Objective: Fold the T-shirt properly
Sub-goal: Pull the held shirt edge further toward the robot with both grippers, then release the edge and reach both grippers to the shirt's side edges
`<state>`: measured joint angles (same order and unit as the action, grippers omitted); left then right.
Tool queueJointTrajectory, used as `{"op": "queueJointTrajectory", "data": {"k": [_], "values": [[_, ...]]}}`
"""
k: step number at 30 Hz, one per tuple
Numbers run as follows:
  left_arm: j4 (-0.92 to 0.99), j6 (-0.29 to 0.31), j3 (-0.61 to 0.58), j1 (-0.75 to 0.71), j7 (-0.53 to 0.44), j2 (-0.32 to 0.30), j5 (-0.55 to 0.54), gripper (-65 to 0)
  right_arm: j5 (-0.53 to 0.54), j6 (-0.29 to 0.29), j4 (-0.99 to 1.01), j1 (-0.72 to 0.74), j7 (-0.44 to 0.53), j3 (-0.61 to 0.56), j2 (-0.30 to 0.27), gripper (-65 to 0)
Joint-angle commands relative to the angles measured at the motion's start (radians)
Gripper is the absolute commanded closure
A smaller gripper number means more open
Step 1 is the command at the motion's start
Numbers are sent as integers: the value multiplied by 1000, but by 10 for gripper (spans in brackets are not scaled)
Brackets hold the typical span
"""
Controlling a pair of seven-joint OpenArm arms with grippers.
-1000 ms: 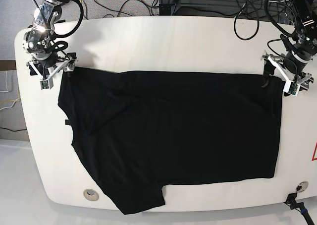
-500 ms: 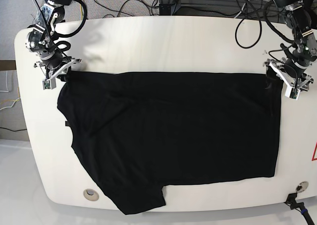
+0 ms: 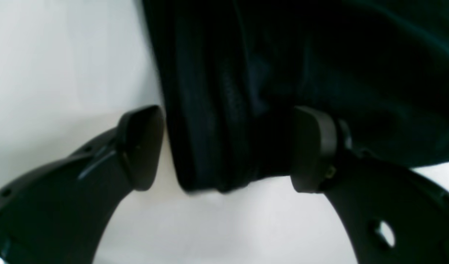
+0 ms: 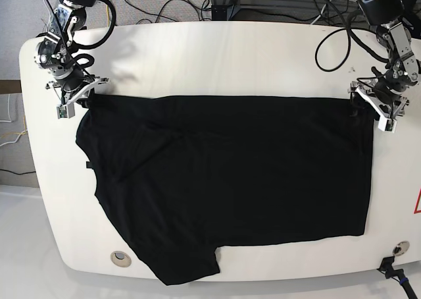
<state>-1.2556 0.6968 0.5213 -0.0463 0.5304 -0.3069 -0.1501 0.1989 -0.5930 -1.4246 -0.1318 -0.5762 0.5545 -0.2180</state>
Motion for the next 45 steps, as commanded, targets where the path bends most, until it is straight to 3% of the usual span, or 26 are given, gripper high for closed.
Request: {"op": "queueJointTrajectory", "data": {"k": [1,2,3,7,8,18,24,34,35,37,40,42,43,45], "values": [[-11,1,-37,4,-3,-13,1,-487,-23,-3,-5,-4,-38,2,-7,0],[-11,1,-39,3,-3,-13,1,-458,-23,-5,-6,-4,-38,2,-5,0],[-11,1,-39,3,-3,-13,1,-390,-23,-5,-8,-6,-38,2,6,0],[-14,1,-39,0,-3,-13,1,-10,-23,-5,-12,-33,-38,2,22,0],[-16,1,-37,-19,-3,-13,-1,0,-23,-5,-28,-41,-38,2,27,0],[-281,1,-33,-332,0,-27,-3,0,-23,-3,-267,-292,-103,40,113,0],[-399,1,-13,-499,0,-22,-4,0,-26,-3,-351,-440,-103,49,111,0],[-419,1,61,-527,0,-22,-4,0,-28,-3,-365,-466,-103,45,101,0],[-421,1,61,-524,0,-24,-4,0,-28,-3,-365,-466,-103,45,101,-8],[-421,1,61,-499,3,-24,-4,-7,-25,-3,-368,-464,-103,46,98,-113],[-418,1,69,-487,4,-27,-4,-287,-25,-3,-387,-461,-103,49,84,-279],[-421,1,104,-485,4,-42,-4,-426,-23,-3,-387,-458,-103,49,68,-373],[-419,1,105,-484,4,-59,-4,-468,-23,-3,-397,-458,-103,49,67,-405],[-427,1,109,-481,4,-85,-7,-479,-23,-3,-448,-458,-103,49,64,-422]]}}
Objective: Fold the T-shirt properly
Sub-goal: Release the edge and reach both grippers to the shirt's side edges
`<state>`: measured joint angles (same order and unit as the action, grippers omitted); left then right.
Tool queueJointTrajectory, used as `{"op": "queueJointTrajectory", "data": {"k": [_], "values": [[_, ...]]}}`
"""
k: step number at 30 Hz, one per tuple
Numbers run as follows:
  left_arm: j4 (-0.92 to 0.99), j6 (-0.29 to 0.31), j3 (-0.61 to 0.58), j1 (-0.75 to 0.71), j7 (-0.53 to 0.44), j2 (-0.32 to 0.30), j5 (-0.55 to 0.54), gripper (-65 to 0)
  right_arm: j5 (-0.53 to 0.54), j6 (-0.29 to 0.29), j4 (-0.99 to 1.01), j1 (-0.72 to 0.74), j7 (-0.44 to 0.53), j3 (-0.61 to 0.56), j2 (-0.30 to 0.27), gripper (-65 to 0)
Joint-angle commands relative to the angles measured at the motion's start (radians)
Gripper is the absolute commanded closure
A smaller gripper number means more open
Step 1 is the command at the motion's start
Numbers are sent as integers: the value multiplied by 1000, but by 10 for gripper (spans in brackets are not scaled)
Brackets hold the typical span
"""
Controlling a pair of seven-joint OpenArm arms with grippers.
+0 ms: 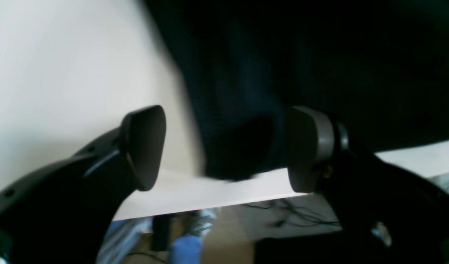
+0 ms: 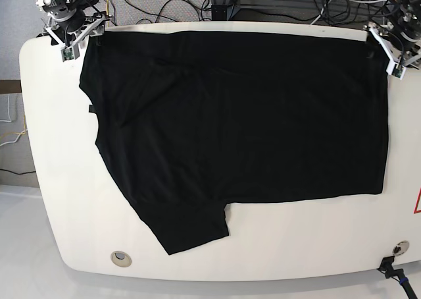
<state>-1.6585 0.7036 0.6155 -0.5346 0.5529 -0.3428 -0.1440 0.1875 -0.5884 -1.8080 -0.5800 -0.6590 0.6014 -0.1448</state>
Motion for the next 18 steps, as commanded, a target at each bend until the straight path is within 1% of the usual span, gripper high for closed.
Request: {"op": "queueJointTrajectory", "data": {"k": [1,3,5,7,9,11,14,18], "values": [[-38,-5,16,24,-18,-54,-13,-479,-12,-8,-89,-10,-21,2,-9,-422],[-61,-5,17,64,-7,-60,-13,-479,-12,-8,-117,7,-21,1,-9,-422],[-84,-5,17,113,37,-68,-13,-479,-12,-9,-120,59,-52,1,-11,-422],[-91,-5,16,178,60,-68,-13,-479,-15,-9,-120,133,-89,1,-16,-422],[-82,-5,10,256,62,-66,-9,-479,-15,-21,-108,203,-107,-4,-26,-422],[-56,-5,-16,336,62,-63,-7,-479,-16,-21,-74,297,-140,-5,-31,-422],[27,-5,-64,453,62,-63,-6,-479,-16,-21,-13,435,-206,-24,-65,-422],[183,-5,-105,606,57,-63,-6,-479,-18,-15,93,584,-209,-90,-94,-422]]}}
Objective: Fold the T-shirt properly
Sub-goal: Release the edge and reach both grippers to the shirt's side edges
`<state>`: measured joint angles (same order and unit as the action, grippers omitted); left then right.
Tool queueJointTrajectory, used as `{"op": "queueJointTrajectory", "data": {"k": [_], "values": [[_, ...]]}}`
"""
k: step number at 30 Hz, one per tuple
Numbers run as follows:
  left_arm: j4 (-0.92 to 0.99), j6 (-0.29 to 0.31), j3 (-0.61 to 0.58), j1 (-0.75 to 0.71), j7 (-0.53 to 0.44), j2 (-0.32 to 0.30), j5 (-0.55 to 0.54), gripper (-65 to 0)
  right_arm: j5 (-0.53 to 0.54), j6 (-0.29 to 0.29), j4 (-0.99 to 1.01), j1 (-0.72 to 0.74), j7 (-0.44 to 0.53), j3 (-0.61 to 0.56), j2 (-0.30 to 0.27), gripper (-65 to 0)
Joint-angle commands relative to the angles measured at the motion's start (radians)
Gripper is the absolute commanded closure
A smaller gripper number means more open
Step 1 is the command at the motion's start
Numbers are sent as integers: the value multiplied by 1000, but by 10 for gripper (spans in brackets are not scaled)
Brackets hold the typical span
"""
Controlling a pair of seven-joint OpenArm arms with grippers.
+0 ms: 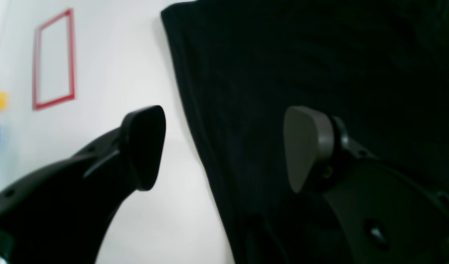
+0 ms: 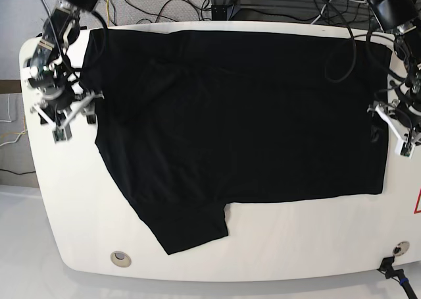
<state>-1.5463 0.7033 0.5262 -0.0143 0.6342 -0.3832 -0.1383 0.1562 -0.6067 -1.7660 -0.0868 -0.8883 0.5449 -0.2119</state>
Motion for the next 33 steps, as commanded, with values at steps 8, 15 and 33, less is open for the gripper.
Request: {"op": "queueJointTrajectory", "data": {"k": [8,15,33], "values": [[498,-5,-96,391,-121,-101,-11,-479,-77,3,384,394,103,-176,-28,-419],[877,-5,-217,572,-299,-150,-11,-479,-103,6,797,640,271,-196,-33,-419],[1039,-5,-229,584,-452,-144,-11,-480,-206,66,1233,767,570,-197,-42,-419]]}}
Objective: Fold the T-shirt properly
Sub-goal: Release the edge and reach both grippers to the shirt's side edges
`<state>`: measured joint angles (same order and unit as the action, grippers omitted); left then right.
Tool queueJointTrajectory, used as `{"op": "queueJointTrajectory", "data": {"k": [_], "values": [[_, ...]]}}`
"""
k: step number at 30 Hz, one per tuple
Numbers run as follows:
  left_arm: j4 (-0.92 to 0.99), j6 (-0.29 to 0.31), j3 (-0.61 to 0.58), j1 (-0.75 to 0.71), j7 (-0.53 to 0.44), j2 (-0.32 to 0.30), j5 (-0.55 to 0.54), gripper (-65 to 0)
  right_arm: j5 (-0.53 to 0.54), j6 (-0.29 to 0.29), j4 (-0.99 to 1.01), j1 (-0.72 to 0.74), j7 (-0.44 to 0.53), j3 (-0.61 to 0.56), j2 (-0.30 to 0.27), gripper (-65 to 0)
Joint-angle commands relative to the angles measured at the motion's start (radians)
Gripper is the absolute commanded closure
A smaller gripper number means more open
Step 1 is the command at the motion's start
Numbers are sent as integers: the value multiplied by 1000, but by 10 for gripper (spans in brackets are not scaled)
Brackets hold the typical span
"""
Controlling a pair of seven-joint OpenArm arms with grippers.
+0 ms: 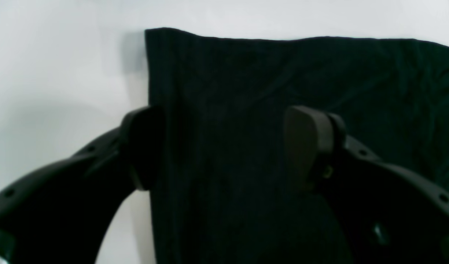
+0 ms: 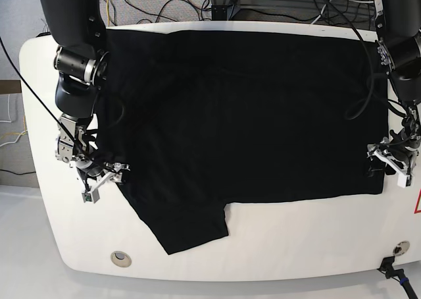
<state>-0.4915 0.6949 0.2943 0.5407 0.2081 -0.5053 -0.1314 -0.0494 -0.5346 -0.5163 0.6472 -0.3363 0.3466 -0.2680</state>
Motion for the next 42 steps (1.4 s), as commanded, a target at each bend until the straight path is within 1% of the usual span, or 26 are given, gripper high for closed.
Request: {"op": "queueJointTrajectory", "data": {"k": [1,6,10,11,12,13,14,18,19,20,23,26,28,31,32,38,42], "values": [[-16,3,3,28,-26,-22,-18,-480,0,-6,-17,33,18,1,25,-419],[-16,3,3,20,-26,-22,-18,-480,0,-5,-18,39,18,1,77,-419],[-20,3,3,-1,-25,-25,-18,-480,-2,-3,-20,50,19,1,94,-417],[-20,3,3,0,-25,-26,-18,-480,-2,-3,-20,50,19,1,94,-411],[-20,3,3,-1,-25,-26,-18,-480,-2,-3,-20,50,19,1,94,-388],[-20,3,3,-1,-25,-26,-18,-480,-2,-3,-20,50,21,1,92,-356],[-20,3,3,-1,-25,-26,-18,-480,-2,-3,-20,52,21,1,92,-304],[-20,3,3,-1,-25,-28,-18,-480,-4,-3,-20,52,21,1,89,-30],[-20,3,3,-1,-25,-28,-18,-480,-4,-3,-20,52,21,1,86,0],[-20,3,3,2,-25,-28,-18,-480,-4,-3,-20,52,21,1,75,0],[-20,3,3,6,-25,-28,-18,-480,-2,-3,-20,52,21,1,71,0],[-20,-59,-13,9,-29,-26,-18,-480,-2,-3,-20,49,21,1,69,0],[-14,-96,-50,37,-29,-26,-18,-480,-2,-3,-20,47,21,1,69,0],[-14,-179,-99,54,-31,-25,-18,-480,-2,-5,-20,47,21,1,69,0],[-14,-189,-106,55,-31,-25,-18,-480,-2,-5,-20,46,21,1,69,0],[-6,-195,-109,51,-28,-22,-18,-480,4,-8,-20,29,21,2,69,0],[72,-192,-106,55,-32,-22,-21,-480,4,-9,-20,26,21,2,68,0]]}}
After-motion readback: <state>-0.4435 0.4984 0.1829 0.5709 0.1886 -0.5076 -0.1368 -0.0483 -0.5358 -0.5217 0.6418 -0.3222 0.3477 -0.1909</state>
